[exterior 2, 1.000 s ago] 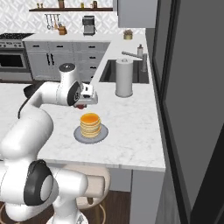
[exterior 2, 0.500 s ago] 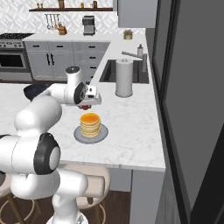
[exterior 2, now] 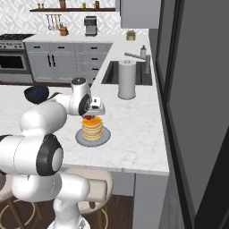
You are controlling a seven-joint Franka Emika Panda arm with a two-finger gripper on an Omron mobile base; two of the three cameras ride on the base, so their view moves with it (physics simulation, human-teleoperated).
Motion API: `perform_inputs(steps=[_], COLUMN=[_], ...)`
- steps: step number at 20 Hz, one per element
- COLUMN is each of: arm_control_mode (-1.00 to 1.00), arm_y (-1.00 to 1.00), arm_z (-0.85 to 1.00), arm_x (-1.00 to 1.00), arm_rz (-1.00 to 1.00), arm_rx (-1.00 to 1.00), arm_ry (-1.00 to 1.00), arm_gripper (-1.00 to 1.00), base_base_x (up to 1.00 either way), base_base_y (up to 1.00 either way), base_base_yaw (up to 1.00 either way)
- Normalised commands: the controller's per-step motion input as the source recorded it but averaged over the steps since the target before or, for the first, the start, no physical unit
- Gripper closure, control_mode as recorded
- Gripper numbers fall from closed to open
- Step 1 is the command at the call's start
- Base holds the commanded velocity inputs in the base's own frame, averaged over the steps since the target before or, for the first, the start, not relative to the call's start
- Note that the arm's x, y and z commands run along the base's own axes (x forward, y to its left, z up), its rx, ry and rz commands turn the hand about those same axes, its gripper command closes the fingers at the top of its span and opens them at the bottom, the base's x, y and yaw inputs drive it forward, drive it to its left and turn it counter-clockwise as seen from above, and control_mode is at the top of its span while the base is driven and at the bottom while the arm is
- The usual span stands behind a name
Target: Take the strawberry from the fridge and place it on top of the pancake, located on the dining counter.
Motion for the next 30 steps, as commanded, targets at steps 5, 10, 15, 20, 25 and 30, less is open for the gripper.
perform_inputs(steps=[5,10,15,20,25,30], arm_control_mode=[-1.00,-1.00,-1.00,-1.00,-1.00,-1.00], arm_y=[0.00,0.00,0.00,0.00,0.00,0.00], arm_z=[-0.17,-0.03,-0.01,-0.21,-0.27,-0.24], arm_x=[0.09,0.34,0.39,0.08,0.00,0.00], arm_rz=[0.00,0.00,0.00,0.00,0.00,0.00], arm_rx=[0.00,0.00,0.00,0.00,0.00,0.00], arm_ry=[-0.05,-0.01,0.00,0.00,0.00,0.00], arm_gripper=[1.00,1.00,1.00,1.00,1.00,1.00], base_base_x=[0.00,0.00,0.00,0.00,0.00,0.00], base_base_y=[0.00,0.00,0.00,0.00,0.00,0.00], base_base_yaw=[0.00,0.00,0.00,0.00,0.00,0.00])
